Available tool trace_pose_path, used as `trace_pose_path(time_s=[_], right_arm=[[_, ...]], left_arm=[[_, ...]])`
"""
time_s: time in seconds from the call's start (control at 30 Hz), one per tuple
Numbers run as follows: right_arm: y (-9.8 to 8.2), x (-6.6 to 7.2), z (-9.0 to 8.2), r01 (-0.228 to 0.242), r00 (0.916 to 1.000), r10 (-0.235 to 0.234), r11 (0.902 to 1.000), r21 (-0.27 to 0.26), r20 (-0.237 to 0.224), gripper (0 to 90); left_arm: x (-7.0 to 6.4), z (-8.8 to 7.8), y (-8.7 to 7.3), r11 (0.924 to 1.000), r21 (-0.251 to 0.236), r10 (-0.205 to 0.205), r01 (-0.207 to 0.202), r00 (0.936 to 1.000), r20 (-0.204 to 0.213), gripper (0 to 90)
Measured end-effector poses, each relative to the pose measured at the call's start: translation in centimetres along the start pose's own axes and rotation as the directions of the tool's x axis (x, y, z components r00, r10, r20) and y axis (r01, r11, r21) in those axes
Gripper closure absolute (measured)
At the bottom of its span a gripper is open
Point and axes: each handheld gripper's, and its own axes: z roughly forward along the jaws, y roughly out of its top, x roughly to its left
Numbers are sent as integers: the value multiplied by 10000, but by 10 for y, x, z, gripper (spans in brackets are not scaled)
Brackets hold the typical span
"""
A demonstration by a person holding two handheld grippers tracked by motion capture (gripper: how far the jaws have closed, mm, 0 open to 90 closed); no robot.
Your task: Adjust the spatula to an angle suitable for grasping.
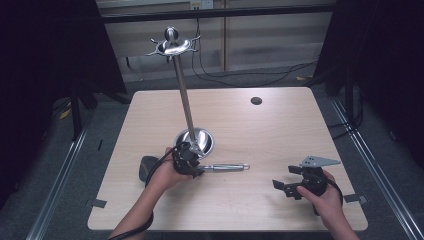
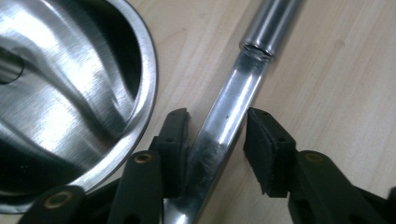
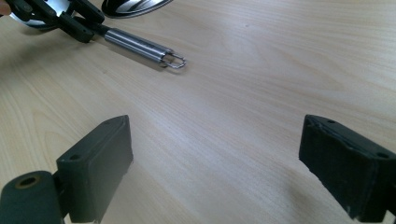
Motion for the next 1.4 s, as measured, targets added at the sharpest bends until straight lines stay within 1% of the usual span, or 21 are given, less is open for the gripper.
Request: trace_pose_path(time_s=[0.13, 0.17, 0.2, 0.27, 0.47, 0.5, 0.6, 0.67, 0.7, 0.77, 0.87, 1.0, 1.07, 1.1, 1.13, 1.17, 1.27, 1.3, 1.33, 1.37, 1.4], right_arm=[[0, 0, 0, -30, 10000, 30, 10000, 5, 14, 94], [0, 0, 0, -87, 10000, 87, 10000, 11, 27, 94], [0, -1, 0, -95, 10000, 95, 10000, 27, 11, 94], [0, 0, 0, -117, 9999, 117, 9999, 27, 34, 94], [-2, -2, 2, -170, 9998, 171, 9998, 70, -97, 94], [-2, -3, 2, -159, 9998, 159, 9999, 62, -82, 95], [-1, -2, 1, -123, 9999, 123, 9999, -46, -47, 98], [0, -2, 1, -134, 9999, 134, 9999, -50, -104, 98], [0, -2, 0, -134, 9999, 133, 9999, -86, -110, 99], [0, -2, 0, -169, 9998, 168, 9998, -120, -76, 99], [0, -2, 0, -174, 9998, 172, 9998, -135, -100, 99], [0, -3, 0, -236, 9997, 235, 9996, -161, -103, 100], [0, -3, 0, -250, 9996, 248, 9996, -155, -129, 100], [0, -3, 0, -253, 9996, 251, 9996, -161, -127, 101], [0, -4, 0, -265, 9995, 263, 9995, -152, -162, 101], [-1, -4, 0, -261, 9995, 258, 9995, -167, -166, 101], [-1, -4, 0, -309, 9994, 307, 9994, -137, -145, 101], [-1, -4, 0, -335, 9994, 333, 9993, -156, -108, 101], [-1, -4, 0, -335, 9994, 333, 9993, -156, -108, 101], [0, -5, -1, -369, 9993, 367, 9991, -223, -105, 101], [0, -5, -1, -371, 9992, 367, 9990, -253, -128, 101]], left_arm=[[1, 0, 3, 9997, 237, 59, -64, 9998, 193, 659], [3, 1, 5, 9989, 318, 328, -338, 9989, 326, 665], [2, 1, 5, 9994, 318, 159, -170, 9993, 331, 666], [3, 1, 5, 9992, 329, 200, -212, 9990, 390, 669], [5, 1, 8, 9963, 516, 641, -682, 9949, 780, 704], [4, 1, 11, 9931, 660, 921, -968, 9932, 706, 713], [2, 2, 13, 9914, 782, 994, -1048, 9925, 708, 742], [2, 2, 15, 9922, 866, 818, -892, 9930, 857, 750], [3, 2, 14, 9944, 781, 644, -714, 9940, 887, 750], [2, 1, 12, 9943, 592, 833, -882, 9932, 807, 751], [2, -3, 11, 9959, 431, 769, -800, 9947, 685, 752], [3, -18, 12, 9978, -324, 591, -572, 9963, 624, 752], [3, -20, 11, 9976, -465, 533, -506, 9967, 606, 752], [2, -26, 10, 9957, -879, 338, -286, 9978, 578, 753], [2, -26, 10, 9957, -879, 338, -286, 9978, 578, 753], [2, -30, 8, 9914, -1299, 251, -175, 9980, 572, 753], [2, -35, 6, 9872, -1590, 183, -92, 9983, 560, 753], [2, -39, 4, 9802, -1977, 28, 87, 9983, 582, 753], [2, -39, 4, 9802, -1977, 28, 87, 9983, 582, 753], [3, -43, 3, 9759, -2179, -12, 141, 9982, 594, 752], [2, -45, 2, 9671, -2514, -239, 381, 9980, 591, 753]])
